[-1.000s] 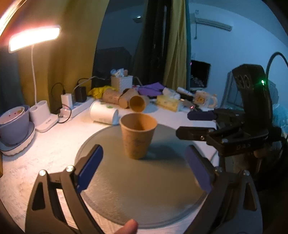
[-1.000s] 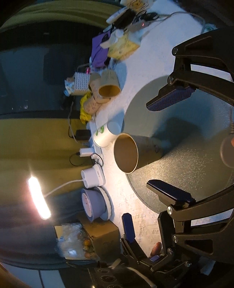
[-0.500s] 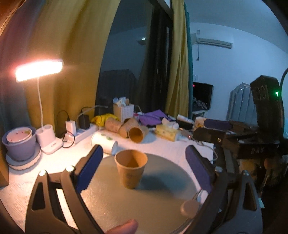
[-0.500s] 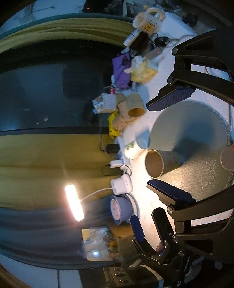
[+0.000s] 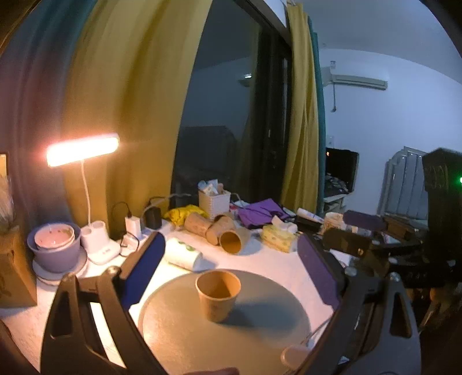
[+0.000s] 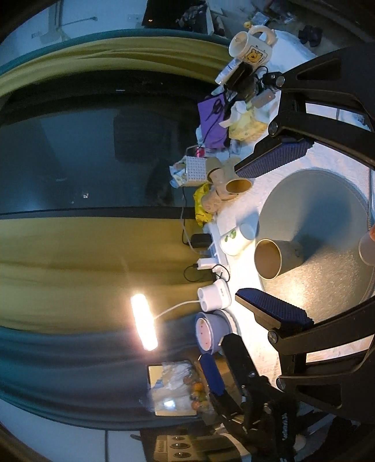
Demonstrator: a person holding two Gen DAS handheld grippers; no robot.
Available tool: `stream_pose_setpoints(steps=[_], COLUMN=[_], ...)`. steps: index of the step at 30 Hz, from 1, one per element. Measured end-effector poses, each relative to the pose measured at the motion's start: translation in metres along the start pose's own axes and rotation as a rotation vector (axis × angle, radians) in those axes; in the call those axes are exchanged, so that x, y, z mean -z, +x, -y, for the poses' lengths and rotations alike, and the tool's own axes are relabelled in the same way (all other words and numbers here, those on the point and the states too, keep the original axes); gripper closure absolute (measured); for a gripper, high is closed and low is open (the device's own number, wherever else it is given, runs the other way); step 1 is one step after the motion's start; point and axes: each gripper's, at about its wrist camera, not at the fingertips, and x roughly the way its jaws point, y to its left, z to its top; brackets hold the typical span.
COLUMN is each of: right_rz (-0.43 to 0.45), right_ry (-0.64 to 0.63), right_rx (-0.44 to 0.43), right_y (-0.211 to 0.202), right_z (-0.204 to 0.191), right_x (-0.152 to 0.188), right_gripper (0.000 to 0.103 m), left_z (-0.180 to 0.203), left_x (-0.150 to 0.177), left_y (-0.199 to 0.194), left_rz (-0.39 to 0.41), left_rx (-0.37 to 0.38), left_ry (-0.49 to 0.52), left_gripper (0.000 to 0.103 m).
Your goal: Flip cup upright
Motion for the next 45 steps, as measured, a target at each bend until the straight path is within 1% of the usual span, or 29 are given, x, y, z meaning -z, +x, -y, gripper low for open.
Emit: stream_pose_setpoints(steps=[2, 3, 5, 7, 9, 13, 21, 45], right_rz=[0.012, 0.016, 0.024, 0.018, 0.008, -0.018, -0.041, -0.053], right_ry=[0.008, 0.010, 0.016, 0.018, 0.019, 0.016, 0.020, 0.028], right_rx=[0.012, 0.019, 0.034, 0.042, 0.044, 0.050, 0.045, 0.043], right_y=[-0.004, -0.004, -0.004, -0.001, 0.002, 0.010, 0.021, 0.023], right_z=[0.001, 0.001, 0.002, 0.003, 0.003, 0.002, 0.001, 0.004], right_x=[-0.005, -0.006, -0.008, -0.007, -0.005, -0.002, 0.003, 0.007], right_gripper=[0.022, 0.022, 0.022, 0.022, 0.022, 0.022, 0.022, 0.022], left_z=[0.004, 0.006, 0.007, 0.007, 0.005, 0.006, 0.006, 0.008], left_x=[-0.007, -0.009, -0.011, -0.009, -0.005, 0.002, 0.002, 0.006], left_y=[0.002, 0.006, 0.011, 0.014, 0.015, 0.021, 0.016, 0.020], left_rz=[-0.009, -0.025, -0.048, -0.060, -0.066, -0.102, -0.091, -0.121], left_rx=[-0.024, -0.046, -0.064, -0.068, -0.064, -0.057, -0.064, -0.058], left_ry=[0.027, 0.045, 0.056, 0.060, 0.042, 0.043, 0.042, 0.044], left_gripper=[0.009, 0.009, 0.009, 0.009, 0.009, 0.009, 0.009, 0.009])
